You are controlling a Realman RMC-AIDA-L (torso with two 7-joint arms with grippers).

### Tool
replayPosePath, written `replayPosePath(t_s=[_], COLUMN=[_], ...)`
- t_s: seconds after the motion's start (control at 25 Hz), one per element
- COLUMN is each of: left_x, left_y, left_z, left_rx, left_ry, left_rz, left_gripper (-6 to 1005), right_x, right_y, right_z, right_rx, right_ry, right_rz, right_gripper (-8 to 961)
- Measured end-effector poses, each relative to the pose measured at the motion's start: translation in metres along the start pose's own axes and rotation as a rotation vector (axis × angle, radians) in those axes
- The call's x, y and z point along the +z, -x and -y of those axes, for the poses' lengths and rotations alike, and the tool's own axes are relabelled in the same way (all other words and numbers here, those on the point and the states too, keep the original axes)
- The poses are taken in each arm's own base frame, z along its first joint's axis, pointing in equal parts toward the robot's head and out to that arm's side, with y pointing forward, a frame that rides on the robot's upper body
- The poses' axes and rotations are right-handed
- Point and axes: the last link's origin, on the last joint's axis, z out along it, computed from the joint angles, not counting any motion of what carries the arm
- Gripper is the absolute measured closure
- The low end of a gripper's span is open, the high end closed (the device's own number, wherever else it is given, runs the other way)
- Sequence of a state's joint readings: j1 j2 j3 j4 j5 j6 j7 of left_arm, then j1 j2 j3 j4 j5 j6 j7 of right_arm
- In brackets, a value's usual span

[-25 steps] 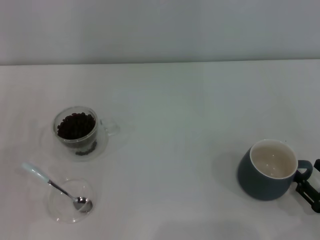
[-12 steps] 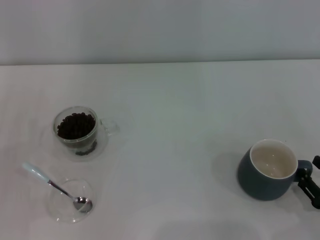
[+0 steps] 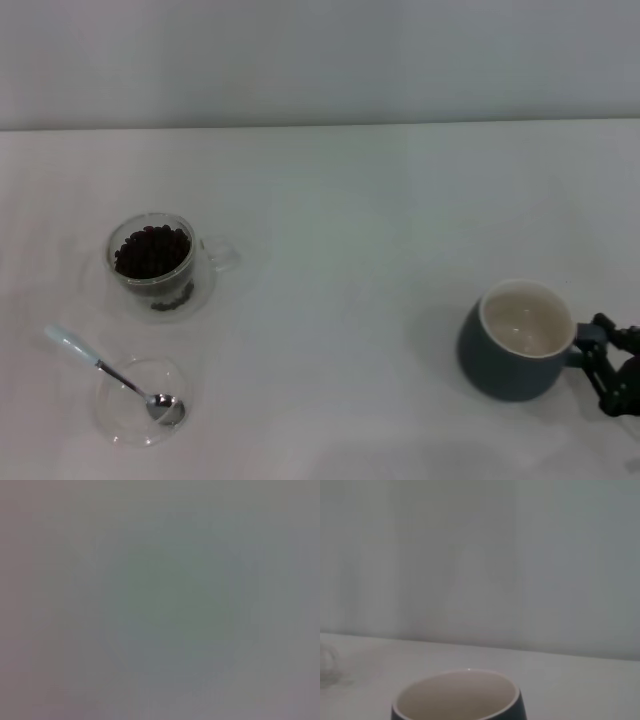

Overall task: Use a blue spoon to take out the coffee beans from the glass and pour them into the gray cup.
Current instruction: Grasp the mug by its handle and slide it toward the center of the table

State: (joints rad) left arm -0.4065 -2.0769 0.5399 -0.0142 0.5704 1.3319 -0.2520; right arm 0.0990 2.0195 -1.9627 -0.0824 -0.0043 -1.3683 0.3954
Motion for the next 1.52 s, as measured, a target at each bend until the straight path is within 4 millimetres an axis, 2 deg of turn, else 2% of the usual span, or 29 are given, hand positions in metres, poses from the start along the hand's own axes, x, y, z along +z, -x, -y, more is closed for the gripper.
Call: replayPosePath(t_s=[0.24, 0.6, 1.12, 1.52], left_x=[-0.003, -0.005, -0.01, -0.013], left_y=[0.001, 0.001, 0.004, 0.006], left_z=[0.002, 0.004, 0.007, 0.009], left_rx=[0.005, 0.005, -0.001, -0.004], left_ry=[-0.005, -0.01, -0.02, -0.029], left_rz=[0.005, 0.005, 0.02, 0.025], left_gripper=[110, 110, 110, 111], right_x=[0.006, 0.018, 0.059, 0.075], right_y=[0.003, 0.008, 0.021, 0.026], right_z=[-0.007, -0.024, -0.062, -0.074], right_rx=[0.004, 0.005, -0.015, -0.045], right_ry=[0.039, 0.125, 0.275, 0.33], right_rz=[0.013, 0.037, 0.038, 0.033], right_gripper=[760, 759, 788, 788])
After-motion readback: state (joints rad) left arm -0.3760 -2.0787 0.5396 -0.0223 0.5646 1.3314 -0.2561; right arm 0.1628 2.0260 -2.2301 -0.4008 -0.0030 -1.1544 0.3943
